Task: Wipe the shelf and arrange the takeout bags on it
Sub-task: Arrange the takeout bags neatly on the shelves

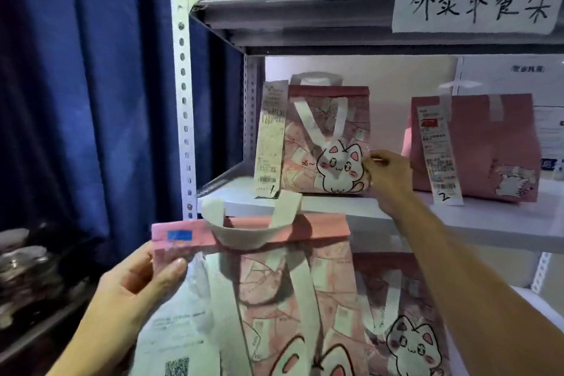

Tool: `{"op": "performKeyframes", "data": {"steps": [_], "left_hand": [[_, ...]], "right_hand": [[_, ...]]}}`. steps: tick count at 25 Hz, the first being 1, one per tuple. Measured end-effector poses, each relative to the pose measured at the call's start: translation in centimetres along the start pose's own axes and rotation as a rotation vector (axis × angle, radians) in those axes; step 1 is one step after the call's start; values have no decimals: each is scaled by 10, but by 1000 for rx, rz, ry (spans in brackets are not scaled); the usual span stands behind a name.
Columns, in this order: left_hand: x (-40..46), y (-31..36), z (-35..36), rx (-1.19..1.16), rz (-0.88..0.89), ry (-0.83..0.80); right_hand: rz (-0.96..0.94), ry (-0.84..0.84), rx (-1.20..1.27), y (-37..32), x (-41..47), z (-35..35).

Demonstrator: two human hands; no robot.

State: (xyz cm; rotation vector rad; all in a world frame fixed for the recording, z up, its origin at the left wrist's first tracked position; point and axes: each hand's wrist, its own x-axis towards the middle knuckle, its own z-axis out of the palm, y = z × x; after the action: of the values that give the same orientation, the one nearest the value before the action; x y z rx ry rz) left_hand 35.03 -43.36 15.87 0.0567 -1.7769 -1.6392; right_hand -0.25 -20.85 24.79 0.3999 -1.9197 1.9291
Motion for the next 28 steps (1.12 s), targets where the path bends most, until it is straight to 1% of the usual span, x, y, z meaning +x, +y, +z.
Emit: {"op": "performKeyframes", "data": {"steps": [2, 3, 5, 7, 9, 11, 14, 16, 17, 19, 22, 23, 24, 25, 27, 28], "left_hand": [[-6, -12, 21, 52, -44, -38], [-6, -21, 29, 31, -80, -9], [-4, -30, 36, 1, -154, -19], [-3, -38, 45, 27, -175, -35], [-2, -42, 53, 5, -196, -45], [1, -46, 61, 13, -206, -24], [6, -46, 80, 9, -205, -44], [9, -47, 97, 21, -212, -62], [11, -49, 105, 27, -213, -70], [14, -51, 126, 18, -214, -88], [17, -55, 158, -25, -220, -126], [17, -55, 167, -31, -222, -140], [17, -56, 175, -31, -224, -156], [18, -57, 182, -25, -221, -171], [17, -60, 194, -25, -216, -199], [17, -61, 199, -32, -218, -207]], "right_hand": [[8, -83, 8, 4, 2, 11], [4, -123, 4, 7, 3, 15], [2, -144, 21, 4, 4, 21], [-20, -153, -17, -1, 7, 26], [-65, -188, -70, -3, 9, 29], [-70, -220, -71, -3, 9, 30], [-91, -227, -64, -6, 11, 17], [-140, -152, -82, -7, 17, -5], [-180, -95, -102, -6, 24, -21], [-202, 61, -177, -1, 40, -63], [-157, 410, -331, 11, 64, -138], [-109, 519, -389, 15, 71, -162], [-39, 583, -435, 20, 78, -186], [36, 594, -464, 27, 87, -207], [181, 502, -400, 42, 103, -236], [215, 449, -350, 49, 109, -244]]}}
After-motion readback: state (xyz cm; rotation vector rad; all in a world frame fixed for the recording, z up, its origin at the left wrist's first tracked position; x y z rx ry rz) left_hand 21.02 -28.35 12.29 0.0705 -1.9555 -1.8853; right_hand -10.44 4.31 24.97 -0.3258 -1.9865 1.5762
